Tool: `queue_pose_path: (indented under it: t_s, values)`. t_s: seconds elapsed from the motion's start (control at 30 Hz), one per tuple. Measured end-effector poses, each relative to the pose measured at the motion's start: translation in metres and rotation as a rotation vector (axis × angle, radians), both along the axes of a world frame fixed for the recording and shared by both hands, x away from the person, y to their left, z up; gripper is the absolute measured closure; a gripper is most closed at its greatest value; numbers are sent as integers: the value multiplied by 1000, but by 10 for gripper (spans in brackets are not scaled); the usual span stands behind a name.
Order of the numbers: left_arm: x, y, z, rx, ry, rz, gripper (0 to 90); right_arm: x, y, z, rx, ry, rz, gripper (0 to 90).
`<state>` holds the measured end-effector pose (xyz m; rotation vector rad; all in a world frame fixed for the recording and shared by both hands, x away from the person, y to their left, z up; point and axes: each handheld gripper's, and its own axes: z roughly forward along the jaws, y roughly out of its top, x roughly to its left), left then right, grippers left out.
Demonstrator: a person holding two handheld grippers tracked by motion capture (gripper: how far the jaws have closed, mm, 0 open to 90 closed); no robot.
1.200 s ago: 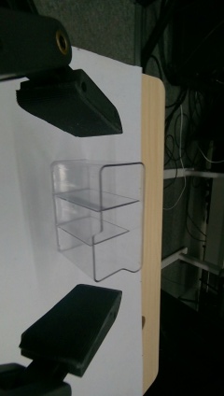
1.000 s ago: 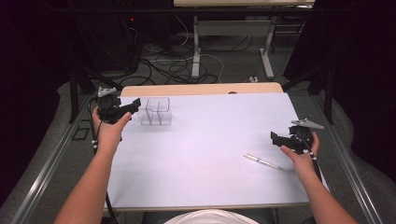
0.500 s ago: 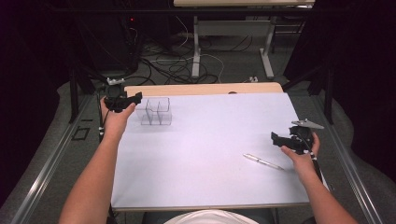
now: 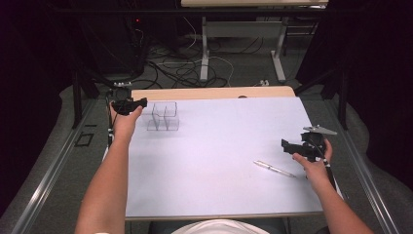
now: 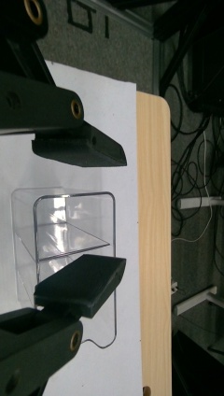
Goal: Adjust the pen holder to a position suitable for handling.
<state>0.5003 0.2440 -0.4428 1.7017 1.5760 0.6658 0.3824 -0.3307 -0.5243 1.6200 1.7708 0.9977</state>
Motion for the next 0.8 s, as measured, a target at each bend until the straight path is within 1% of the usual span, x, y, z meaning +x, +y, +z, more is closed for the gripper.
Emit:
queue_pose_path:
  t_s: [0.1, 0.13, 0.2, 0.27, 0.3, 0.33, 0.37, 0.57, 0.6, 0.63, 0.7, 0.73, 0.77, 0.8]
  values:
    - [2, 1, -2, 10, 12, 1, 490, 0, 1, 0, 3, 4, -1, 0]
    - [4, 2, -4, -6, 7, 9, 505, 0, 1, 0, -3, 4, 3, 0]
    - [5, 3, -5, -8, 11, 7, 521, 0, 1, -1, -6, 6, 6, 0]
    - [7, 5, -6, -14, 25, 3, 530, 0, 1, -1, -2, 8, 4, 0]
    - [8, 5, -8, -17, 24, 5, 536, 0, 1, -1, -3, 8, 4, 0]
    - [8, 7, -9, -8, 34, 0, 543, 1, 1, -1, -4, 6, 6, 0]
    - [9, 8, -10, -8, 32, 4, 559, 1, 2, -1, -3, 6, 6, 0]
    - [12, 12, -16, -26, 68, 4, 588, 1, 1, -2, -4, 13, 6, 0]
    - [12, 12, -16, -26, 68, 4, 595, 1, 1, -2, -2, 16, 4, 0]
    - [12, 12, -18, -29, 93, 2, 603, 1, 1, -2, -1, 16, 4, 0]
    - [13, 12, -20, -31, 98, 1, 606, 1, 2, -2, 2, 19, 2, 0]
    - [13, 12, -21, -36, 102, 1, 621, 1, 1, -3, 0, 18, 4, 0]
    - [14, 12, -22, -36, 119, -5, 625, 1, 1, -3, 0, 19, 5, 0]
    - [14, 12, -23, -29, 120, -10, 633, 1, 2, -3, 3, 22, 2, 0]
